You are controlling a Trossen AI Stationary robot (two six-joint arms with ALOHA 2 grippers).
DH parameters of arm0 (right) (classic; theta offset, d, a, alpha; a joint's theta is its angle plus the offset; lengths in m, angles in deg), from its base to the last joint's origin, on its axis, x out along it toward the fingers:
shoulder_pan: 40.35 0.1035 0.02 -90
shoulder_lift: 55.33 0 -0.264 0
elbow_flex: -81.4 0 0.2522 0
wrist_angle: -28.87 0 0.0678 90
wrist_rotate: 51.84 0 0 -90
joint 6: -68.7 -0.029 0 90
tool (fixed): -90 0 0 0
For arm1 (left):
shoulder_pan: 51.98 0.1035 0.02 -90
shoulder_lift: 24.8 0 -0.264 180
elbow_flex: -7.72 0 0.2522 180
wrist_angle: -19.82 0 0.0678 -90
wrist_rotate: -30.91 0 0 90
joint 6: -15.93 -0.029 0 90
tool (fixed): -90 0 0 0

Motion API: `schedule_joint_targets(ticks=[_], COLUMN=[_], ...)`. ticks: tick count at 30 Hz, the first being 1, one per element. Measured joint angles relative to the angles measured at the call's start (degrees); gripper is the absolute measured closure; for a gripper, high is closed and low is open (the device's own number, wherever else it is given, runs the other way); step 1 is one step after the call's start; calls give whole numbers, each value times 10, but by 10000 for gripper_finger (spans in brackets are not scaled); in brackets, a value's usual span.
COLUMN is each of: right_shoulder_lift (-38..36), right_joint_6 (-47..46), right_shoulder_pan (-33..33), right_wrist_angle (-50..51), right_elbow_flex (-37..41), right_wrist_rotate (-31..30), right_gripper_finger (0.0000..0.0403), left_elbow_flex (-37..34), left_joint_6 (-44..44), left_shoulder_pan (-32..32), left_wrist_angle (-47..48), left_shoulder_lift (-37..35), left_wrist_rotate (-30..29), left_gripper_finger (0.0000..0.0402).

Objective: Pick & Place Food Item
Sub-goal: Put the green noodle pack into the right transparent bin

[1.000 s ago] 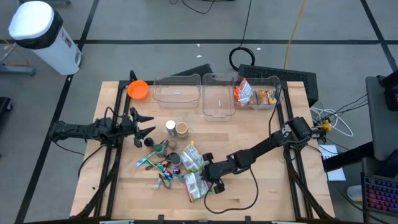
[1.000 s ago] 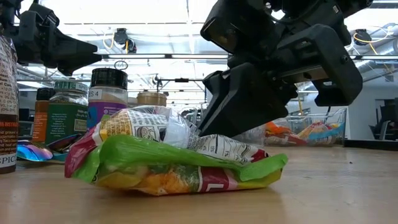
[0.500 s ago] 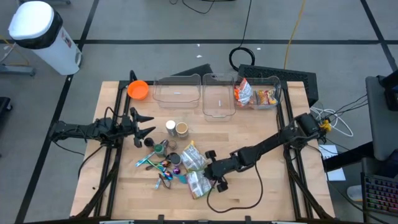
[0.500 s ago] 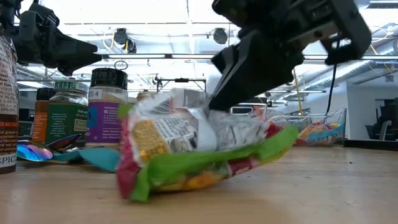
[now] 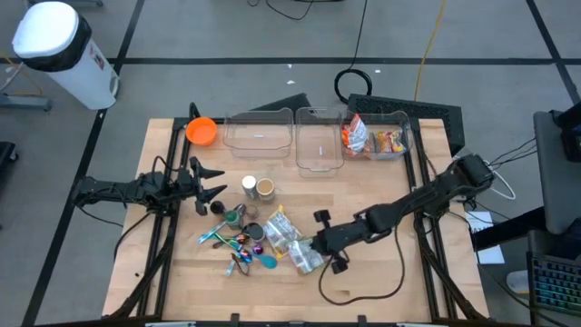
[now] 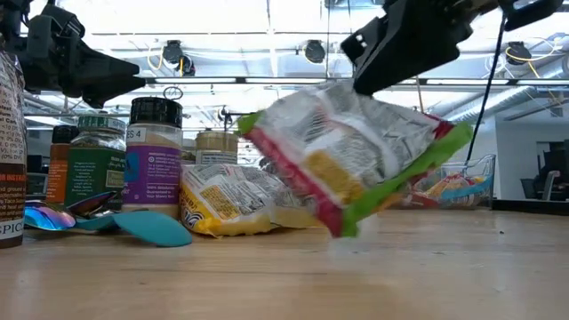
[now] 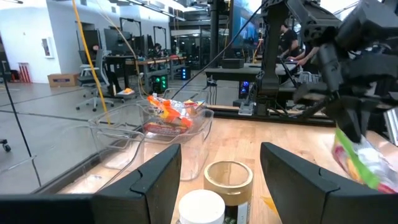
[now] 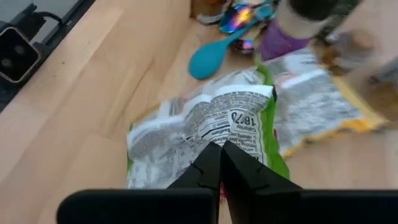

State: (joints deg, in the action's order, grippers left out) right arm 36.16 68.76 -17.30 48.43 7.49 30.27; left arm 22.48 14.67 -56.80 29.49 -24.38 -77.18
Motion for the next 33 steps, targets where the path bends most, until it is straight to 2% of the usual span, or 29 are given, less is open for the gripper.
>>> schedule_joint_targets(ticks=[9,18,29,33], right_shoulder_lift=[-133,-267,-391,-427], right_joint_6=[-39,-40,-33,-12], right_shoulder_pan=[-1,-1,-17,-45], right_wrist_angle=[6,6,68,98], right_elbow_flex=[96,175,193,193], right_wrist_rotate=[-58,-60,-132,-133], right_gripper_finger=[403,403,403,403], left_elbow_flex=[0,0,0,0], left_joint_6=[0,0,0,0], left_shoulder_pan=[0,0,0,0], left_wrist_angle=[0,0,0,0], left_shoulder_lift=[0,0,0,0], left_wrist_rotate=[0,0,0,0], left_gripper_finger=[174,174,174,174])
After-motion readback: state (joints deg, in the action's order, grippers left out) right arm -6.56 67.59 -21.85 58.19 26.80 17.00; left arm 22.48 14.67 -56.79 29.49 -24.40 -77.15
